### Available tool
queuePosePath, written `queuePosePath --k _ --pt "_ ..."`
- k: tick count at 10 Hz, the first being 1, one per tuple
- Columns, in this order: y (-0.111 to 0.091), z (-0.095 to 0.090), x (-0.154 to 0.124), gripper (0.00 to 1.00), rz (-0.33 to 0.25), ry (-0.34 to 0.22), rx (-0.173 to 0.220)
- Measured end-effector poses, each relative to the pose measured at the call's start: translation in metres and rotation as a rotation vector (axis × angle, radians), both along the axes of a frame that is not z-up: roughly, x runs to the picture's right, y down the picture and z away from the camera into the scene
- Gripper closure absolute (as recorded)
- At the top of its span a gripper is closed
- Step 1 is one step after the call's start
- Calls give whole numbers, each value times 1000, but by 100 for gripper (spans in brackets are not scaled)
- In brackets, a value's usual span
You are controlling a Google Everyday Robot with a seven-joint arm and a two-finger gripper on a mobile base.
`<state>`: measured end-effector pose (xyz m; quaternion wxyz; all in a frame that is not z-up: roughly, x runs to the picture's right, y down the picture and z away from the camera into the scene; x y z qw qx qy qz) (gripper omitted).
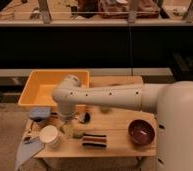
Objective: Place pepper in paper cup
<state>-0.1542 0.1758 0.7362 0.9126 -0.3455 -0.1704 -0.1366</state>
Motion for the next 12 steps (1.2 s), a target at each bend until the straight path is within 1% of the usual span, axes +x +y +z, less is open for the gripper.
queuePosePath --k 2,4,6,9,11,12 --pt "15 18 6 20 18 12 -17" --pt "40 39 10 20 30 23 -35" --pt "51 48 11 20 37 23 -40" --pt "61 53 -5 20 25 15 -24" --pt "68 58 -5 20 27 22 -17" --pt "71 60 -5 22 27 24 -16"
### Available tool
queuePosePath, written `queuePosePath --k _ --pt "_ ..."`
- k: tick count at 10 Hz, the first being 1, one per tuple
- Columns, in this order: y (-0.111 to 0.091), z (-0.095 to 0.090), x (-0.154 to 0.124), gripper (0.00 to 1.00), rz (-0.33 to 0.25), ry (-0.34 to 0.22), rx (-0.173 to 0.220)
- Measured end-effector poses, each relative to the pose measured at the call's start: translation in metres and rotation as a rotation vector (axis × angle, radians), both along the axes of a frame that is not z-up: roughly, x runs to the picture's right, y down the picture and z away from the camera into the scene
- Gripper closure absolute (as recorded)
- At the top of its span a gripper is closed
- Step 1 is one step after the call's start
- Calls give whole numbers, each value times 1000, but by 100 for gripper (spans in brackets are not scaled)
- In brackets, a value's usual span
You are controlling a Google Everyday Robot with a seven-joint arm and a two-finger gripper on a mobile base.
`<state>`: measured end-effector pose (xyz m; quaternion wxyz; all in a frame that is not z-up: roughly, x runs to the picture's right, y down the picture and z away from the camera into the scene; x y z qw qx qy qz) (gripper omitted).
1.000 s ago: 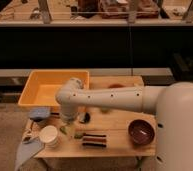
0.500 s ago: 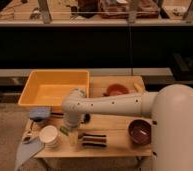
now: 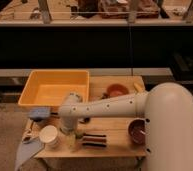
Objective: Place pepper in paper cup
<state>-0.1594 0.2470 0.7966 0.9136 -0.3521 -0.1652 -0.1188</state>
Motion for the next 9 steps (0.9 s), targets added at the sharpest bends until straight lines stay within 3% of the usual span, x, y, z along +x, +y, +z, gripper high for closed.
queuePosePath --k 3,4,7,9 --pt "9 6 3 47 6 11 0" --pt "11 7 5 51 9 15 -1" --pt "12 8 7 52 12 19 -4" --pt "11 7 8 68 11 24 -3"
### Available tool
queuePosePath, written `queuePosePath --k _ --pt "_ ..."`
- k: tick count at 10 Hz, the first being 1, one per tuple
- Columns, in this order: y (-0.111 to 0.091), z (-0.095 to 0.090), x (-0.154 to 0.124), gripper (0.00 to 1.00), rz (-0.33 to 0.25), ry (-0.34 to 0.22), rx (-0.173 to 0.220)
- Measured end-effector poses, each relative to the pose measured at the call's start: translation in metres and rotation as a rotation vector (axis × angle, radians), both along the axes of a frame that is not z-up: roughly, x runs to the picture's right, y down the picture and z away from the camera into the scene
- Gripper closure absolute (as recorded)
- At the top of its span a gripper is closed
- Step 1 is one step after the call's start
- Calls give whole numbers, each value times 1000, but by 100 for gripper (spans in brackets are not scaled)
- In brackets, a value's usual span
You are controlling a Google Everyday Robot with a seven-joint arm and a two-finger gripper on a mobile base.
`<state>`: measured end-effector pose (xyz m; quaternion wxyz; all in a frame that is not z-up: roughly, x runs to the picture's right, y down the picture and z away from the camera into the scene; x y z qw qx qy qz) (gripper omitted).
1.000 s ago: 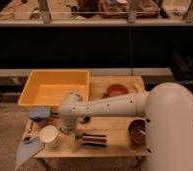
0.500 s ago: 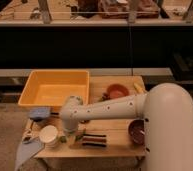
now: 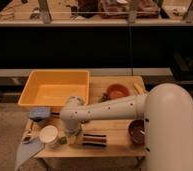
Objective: Place pepper in paper cup
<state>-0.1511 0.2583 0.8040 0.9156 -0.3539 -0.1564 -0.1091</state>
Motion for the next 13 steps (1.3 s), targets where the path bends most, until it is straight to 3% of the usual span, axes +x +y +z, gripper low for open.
queuePosePath --k 2,6,8,13 --pt "-3 -3 5 77 0 10 3" --pt "-11 -10 16 77 8 31 16" --pt "-28 -20 22 77 15 42 39" --pt "-105 -55 25 77 18 27 133"
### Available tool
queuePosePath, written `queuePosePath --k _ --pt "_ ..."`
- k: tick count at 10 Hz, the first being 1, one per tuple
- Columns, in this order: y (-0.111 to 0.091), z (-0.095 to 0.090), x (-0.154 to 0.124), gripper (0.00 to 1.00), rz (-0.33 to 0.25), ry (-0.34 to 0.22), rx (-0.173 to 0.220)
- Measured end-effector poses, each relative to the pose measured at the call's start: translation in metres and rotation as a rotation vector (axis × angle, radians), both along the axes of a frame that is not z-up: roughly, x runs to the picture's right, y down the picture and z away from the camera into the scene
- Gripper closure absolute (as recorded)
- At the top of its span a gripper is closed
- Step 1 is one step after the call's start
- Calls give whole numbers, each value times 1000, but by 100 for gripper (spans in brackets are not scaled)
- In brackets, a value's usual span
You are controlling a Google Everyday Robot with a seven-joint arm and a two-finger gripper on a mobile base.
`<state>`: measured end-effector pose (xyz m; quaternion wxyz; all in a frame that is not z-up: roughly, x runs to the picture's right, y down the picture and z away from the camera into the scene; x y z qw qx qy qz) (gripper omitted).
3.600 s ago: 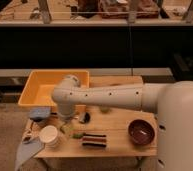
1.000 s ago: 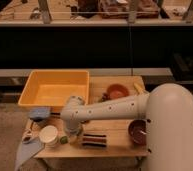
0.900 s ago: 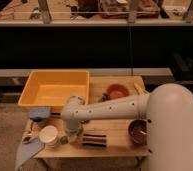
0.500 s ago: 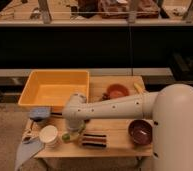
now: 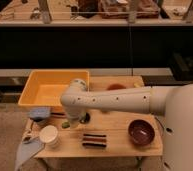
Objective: Place pepper in paper cup
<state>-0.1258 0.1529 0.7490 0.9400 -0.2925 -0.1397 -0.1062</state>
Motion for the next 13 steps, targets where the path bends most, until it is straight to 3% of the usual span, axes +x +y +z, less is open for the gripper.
queuePosePath --k 4,7,10,13 --pt "-24 -15 -43 77 1 -109 29" --pt "-24 -26 -100 77 -44 -193 15" --pt "-7 -45 -159 77 -126 -278 -24" --pt "15 -65 -177 77 -195 -295 -55"
